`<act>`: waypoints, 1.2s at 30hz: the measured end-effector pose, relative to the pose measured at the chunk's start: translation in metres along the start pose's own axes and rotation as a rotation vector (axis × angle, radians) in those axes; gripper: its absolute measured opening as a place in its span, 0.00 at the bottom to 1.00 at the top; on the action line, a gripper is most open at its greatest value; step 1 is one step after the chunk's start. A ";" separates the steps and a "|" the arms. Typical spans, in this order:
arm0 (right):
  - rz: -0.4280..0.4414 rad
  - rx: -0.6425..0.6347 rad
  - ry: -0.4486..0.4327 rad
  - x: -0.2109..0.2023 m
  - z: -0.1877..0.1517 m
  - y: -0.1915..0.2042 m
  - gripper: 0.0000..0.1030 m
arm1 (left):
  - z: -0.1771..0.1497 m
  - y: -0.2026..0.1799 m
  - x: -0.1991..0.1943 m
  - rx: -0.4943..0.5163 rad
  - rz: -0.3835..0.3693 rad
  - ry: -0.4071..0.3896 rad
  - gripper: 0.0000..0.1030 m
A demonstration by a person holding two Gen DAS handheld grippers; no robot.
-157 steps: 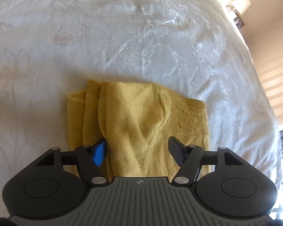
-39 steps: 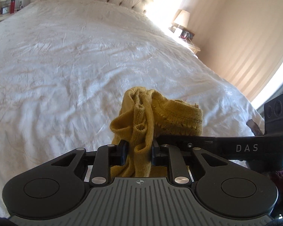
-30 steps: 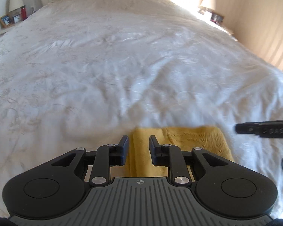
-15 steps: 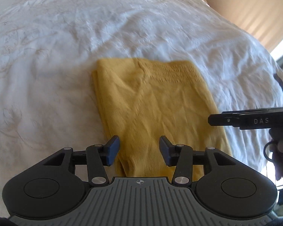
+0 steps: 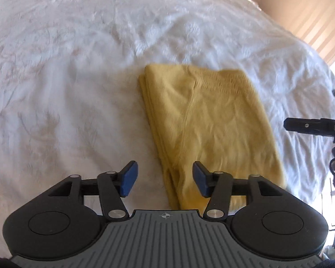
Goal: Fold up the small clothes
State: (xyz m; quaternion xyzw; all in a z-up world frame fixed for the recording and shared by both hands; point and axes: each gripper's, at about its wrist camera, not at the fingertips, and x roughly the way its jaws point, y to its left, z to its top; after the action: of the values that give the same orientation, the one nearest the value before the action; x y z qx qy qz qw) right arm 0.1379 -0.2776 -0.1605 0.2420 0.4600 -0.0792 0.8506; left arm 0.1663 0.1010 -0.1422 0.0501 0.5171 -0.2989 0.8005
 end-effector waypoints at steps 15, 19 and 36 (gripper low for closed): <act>-0.157 -0.030 0.191 0.118 0.045 -0.001 1.00 | 0.045 0.017 0.104 -0.115 0.076 0.114 1.00; -0.144 -0.015 0.181 0.119 0.042 -0.004 1.00 | 0.047 0.015 0.105 -0.097 0.088 0.130 1.00; -0.075 0.027 0.131 0.114 0.040 -0.013 1.00 | 0.057 0.016 0.119 -0.147 0.115 0.170 1.00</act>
State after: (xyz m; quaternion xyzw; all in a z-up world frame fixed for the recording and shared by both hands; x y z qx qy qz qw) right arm 0.2268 -0.2984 -0.2399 0.2405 0.5223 -0.1012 0.8119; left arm 0.2544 0.0417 -0.2216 0.0459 0.6001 -0.2086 0.7709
